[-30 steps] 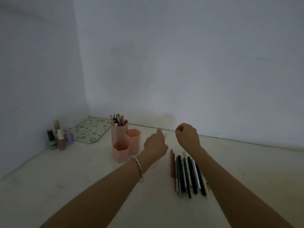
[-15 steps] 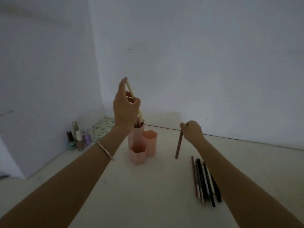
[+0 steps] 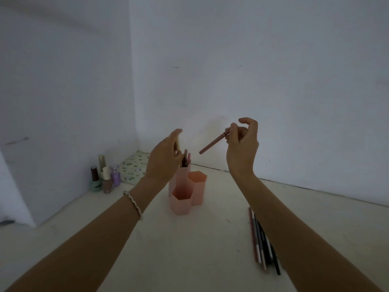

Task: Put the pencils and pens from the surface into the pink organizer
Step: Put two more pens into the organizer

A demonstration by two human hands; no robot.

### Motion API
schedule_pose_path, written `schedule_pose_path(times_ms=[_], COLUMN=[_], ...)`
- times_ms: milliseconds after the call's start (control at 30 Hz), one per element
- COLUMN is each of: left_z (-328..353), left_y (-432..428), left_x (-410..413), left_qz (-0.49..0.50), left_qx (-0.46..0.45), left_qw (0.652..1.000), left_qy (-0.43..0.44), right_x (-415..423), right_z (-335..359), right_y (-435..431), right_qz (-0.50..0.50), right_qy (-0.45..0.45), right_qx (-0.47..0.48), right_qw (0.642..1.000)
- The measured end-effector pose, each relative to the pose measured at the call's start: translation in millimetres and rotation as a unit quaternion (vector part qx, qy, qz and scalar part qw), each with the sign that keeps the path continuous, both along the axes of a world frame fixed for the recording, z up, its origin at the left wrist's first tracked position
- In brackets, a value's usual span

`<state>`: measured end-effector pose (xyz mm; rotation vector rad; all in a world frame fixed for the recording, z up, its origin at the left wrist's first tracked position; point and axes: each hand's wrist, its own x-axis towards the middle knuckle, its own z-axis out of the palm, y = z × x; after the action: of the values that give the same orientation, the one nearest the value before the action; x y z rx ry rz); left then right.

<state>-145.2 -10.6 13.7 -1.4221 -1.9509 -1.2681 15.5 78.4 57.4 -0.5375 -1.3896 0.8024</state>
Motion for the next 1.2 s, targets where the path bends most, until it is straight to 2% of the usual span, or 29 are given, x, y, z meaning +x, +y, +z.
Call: schedule_pose_path(times_ms=[67,100,167,267,333,433,567,633,667,733,800,867,933,1000,1067,1200], left_z=[3.4,5.5,8.6,15.0,20.5,23.9,25.0,24.1,23.3,19.8,13.1,1.6,-15.6,-35.4,-53.1,-73.9], left_y=[-0.5,-1.1,-4.8,-15.7,-21.8,-25.5,-24.3,-21.9,-20.1,-15.2,-6.5,7.3,22.4,34.7,43.0,53.8], left_x=[-3.3,-6.0,-11.5,-17.0,-15.2,-10.8,0.0,10.0,16.2,31.3,51.9,79.0,108.1,139.2,166.9,196.3], left_qz=[0.090,0.100,0.086,0.101,0.103,0.071,0.031,0.022,0.018,0.000,-0.030,-0.058,-0.078,-0.119,-0.133,-0.115], left_qx=[-0.024,-0.038,-0.061,0.016,0.080,0.093,0.102,0.101,0.098,0.086,0.038,-0.083,-0.247,-0.365,-0.414,-0.436], left_qw=[0.990,0.988,0.989,0.994,0.991,0.993,0.993,0.993,0.993,0.994,0.995,0.988,0.955,0.906,0.883,0.878], left_qy=[0.104,0.113,0.102,0.040,-0.012,-0.034,-0.057,-0.061,-0.061,-0.070,-0.088,-0.114,-0.145,-0.177,-0.180,-0.162], right_x=[-3.3,-5.6,-11.2,-24.6,-33.7,-44.4,-50.8,-48.0,-43.1,-28.7,-9.2,13.9,35.6,57.2,77.1,109.3], right_z=[0.8,1.2,1.1,-3.5,-9.0,-19.5,-34.8,-43.7,-45.7,-44.2,-37.7,-30.0,-25.5,-25.3,-28.3,-36.4], right_y=[-3.2,-4.9,-8.1,-15.3,-20.2,-24.0,-25.7,-22.3,-19.6,-14.8,-6.4,4.1,13.2,20.9,27.1,34.7], right_qz=[0.001,0.004,0.011,0.024,0.026,0.019,0.013,-0.022,-0.040,-0.071,-0.103,-0.119,-0.122,-0.121,-0.124,-0.124], right_qy=[0.013,0.018,0.024,0.007,-0.039,-0.150,-0.310,-0.377,-0.380,-0.335,-0.276,-0.249,-0.232,-0.219,-0.226,-0.247], right_qx=[0.015,0.022,0.029,0.044,0.069,0.131,0.201,0.227,0.229,0.215,0.187,0.148,0.112,0.069,0.033,0.009], right_qw=[1.000,1.000,0.999,0.999,0.997,0.980,0.929,0.898,0.895,0.915,0.937,0.950,0.959,0.966,0.966,0.961])
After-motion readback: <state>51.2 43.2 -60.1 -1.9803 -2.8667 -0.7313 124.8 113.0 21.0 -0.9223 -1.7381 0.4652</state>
